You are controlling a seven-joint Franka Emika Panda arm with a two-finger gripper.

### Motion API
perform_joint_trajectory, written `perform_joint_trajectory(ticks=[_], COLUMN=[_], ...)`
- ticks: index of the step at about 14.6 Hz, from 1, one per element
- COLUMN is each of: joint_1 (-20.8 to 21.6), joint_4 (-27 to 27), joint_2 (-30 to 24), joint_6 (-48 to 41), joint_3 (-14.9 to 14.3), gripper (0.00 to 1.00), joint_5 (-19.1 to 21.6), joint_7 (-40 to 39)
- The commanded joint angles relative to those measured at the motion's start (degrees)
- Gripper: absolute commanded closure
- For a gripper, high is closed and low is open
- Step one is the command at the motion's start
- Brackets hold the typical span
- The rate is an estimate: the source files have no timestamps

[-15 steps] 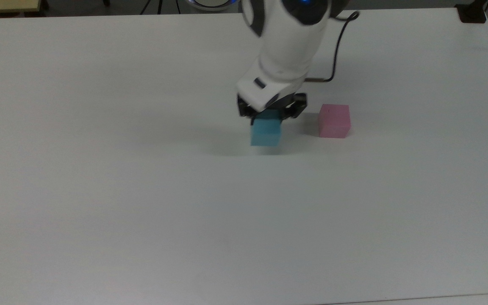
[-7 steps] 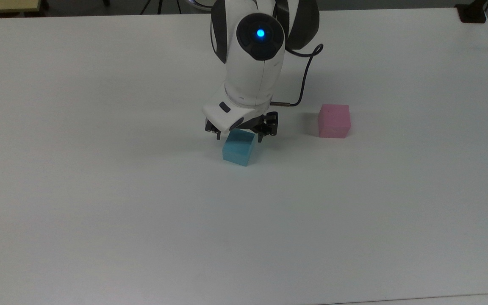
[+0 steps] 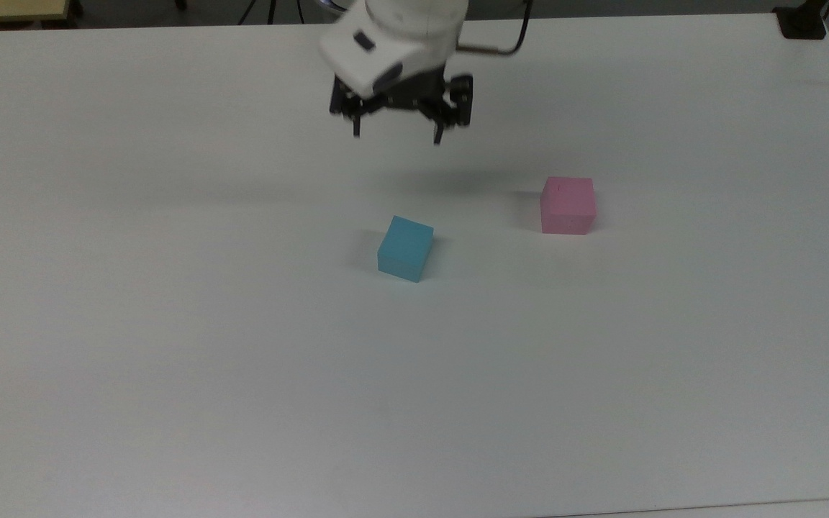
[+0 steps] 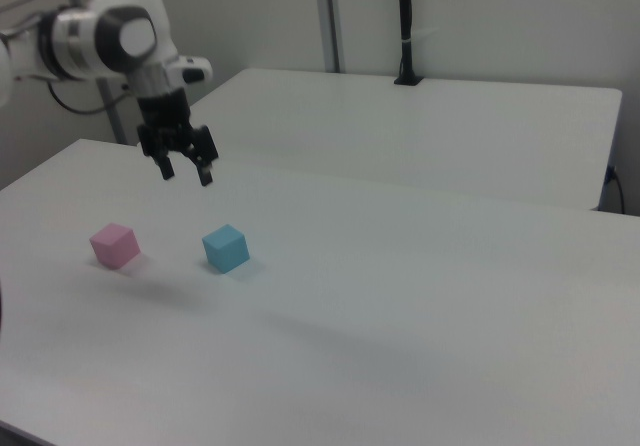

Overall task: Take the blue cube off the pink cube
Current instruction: 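Open the gripper and raise it away from the blue cube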

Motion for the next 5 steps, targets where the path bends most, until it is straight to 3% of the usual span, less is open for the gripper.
perform_joint_trajectory(ticks=[1, 3, 5], joint_1=[-4.23, -10.54, -13.30], joint_4=[-2.21, -2.21, -2.12], joint_2=[-6.23, -7.46, -7.73], joint_6=[-4.36, -4.45, -4.45], joint_3=[1.70, 7.30, 9.61], gripper=[0.00, 0.00, 0.00], joint_5=[-0.40, -0.39, -0.13], joint_7=[-1.11, -1.63, -1.63])
